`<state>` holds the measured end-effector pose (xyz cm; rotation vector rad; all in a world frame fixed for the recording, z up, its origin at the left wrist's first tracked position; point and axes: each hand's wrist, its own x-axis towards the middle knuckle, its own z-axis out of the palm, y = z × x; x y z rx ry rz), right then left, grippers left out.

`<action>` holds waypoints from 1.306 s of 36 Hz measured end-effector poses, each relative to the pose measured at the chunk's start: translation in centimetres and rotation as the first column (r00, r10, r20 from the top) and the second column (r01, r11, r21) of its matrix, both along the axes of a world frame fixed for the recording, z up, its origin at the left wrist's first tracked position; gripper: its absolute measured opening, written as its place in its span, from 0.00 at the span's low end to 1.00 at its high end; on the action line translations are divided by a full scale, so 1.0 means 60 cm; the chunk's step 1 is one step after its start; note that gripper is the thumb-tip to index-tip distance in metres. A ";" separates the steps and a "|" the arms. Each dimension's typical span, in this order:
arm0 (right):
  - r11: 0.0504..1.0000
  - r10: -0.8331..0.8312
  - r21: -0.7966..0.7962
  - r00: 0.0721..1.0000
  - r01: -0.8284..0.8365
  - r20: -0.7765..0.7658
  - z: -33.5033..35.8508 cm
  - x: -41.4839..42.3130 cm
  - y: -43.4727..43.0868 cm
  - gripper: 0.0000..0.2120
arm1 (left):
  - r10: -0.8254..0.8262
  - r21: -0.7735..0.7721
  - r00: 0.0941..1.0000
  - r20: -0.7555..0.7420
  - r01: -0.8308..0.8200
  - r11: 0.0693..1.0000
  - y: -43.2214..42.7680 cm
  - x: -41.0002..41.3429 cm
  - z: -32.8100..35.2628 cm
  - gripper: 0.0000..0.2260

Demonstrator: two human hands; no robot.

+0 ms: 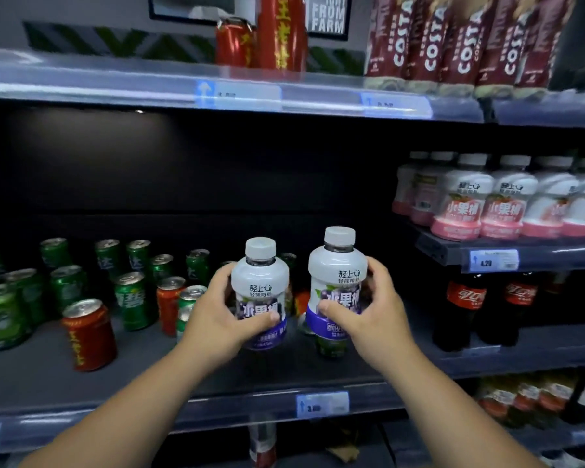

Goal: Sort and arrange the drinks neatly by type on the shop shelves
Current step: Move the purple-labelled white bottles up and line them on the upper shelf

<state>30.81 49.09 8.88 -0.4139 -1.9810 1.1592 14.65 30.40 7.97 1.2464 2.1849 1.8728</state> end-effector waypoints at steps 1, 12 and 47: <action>1.000 -0.003 0.000 1.000 0.003 -0.013 0.009 -0.008 -0.019 0.38 | -0.002 0.007 1.000 -0.012 0.002 1.000 -0.018 -0.004 0.015 0.36; 0.996 0.089 -0.006 0.994 -0.090 -0.070 0.101 -0.097 -0.261 0.38 | 0.008 0.010 0.993 -0.116 -0.007 1.000 -0.269 -0.064 0.141 0.32; 0.927 0.256 0.341 0.929 -0.157 -0.267 0.457 -0.245 -0.438 0.27 | 0.267 0.193 0.914 -0.306 -0.214 0.957 -0.482 -0.176 0.466 0.38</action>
